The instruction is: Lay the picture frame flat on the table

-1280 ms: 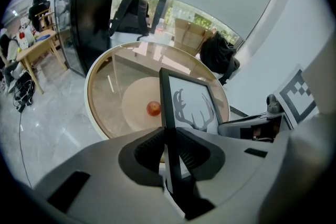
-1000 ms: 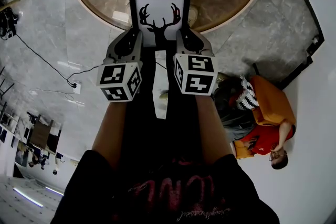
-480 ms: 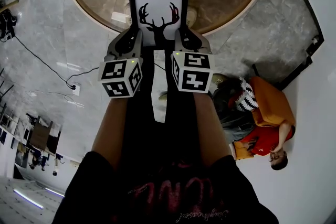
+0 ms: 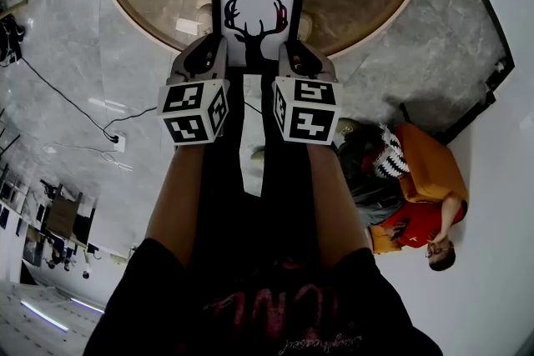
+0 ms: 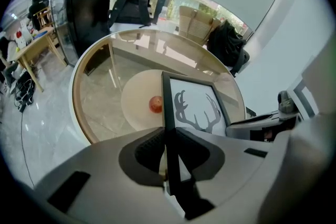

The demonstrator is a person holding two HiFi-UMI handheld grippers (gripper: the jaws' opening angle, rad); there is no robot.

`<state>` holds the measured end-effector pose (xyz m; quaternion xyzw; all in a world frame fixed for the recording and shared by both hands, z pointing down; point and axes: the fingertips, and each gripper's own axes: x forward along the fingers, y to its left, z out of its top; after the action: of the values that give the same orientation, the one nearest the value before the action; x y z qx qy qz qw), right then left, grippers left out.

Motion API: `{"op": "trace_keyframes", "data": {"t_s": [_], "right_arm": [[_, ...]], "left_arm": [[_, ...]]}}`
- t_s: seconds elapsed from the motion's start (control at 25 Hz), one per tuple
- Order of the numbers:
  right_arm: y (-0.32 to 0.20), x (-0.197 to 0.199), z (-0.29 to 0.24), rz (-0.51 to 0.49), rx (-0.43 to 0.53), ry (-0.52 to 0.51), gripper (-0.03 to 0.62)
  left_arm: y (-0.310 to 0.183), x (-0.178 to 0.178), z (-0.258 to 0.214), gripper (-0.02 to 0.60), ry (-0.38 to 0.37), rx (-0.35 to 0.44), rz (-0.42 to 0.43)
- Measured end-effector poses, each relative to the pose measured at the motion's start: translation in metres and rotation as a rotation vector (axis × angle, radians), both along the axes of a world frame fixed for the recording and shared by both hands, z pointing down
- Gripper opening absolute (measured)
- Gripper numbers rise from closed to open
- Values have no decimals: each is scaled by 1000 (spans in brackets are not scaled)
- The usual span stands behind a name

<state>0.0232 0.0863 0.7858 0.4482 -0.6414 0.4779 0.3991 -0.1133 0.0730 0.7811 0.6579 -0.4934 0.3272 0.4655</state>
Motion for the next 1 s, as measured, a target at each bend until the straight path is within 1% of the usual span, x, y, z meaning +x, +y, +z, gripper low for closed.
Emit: {"op": "trace_keyframes", "data": {"t_s": [0.52, 0.68, 0.84, 1.0], "right_arm": [[-1, 1, 1, -18, 7, -3, 81], [-2, 1, 2, -18, 12, -9, 81], [-1, 1, 0, -7, 17, -20, 81], [-2, 1, -2, -9, 33, -21, 81]], "left_arm": [[2, 1, 5, 71, -7, -14, -7], [2, 1, 6, 72, -23, -6, -5], [2, 1, 4, 72, -20, -6, -8], [-1, 1, 0, 72, -27, 18, 14]]}}
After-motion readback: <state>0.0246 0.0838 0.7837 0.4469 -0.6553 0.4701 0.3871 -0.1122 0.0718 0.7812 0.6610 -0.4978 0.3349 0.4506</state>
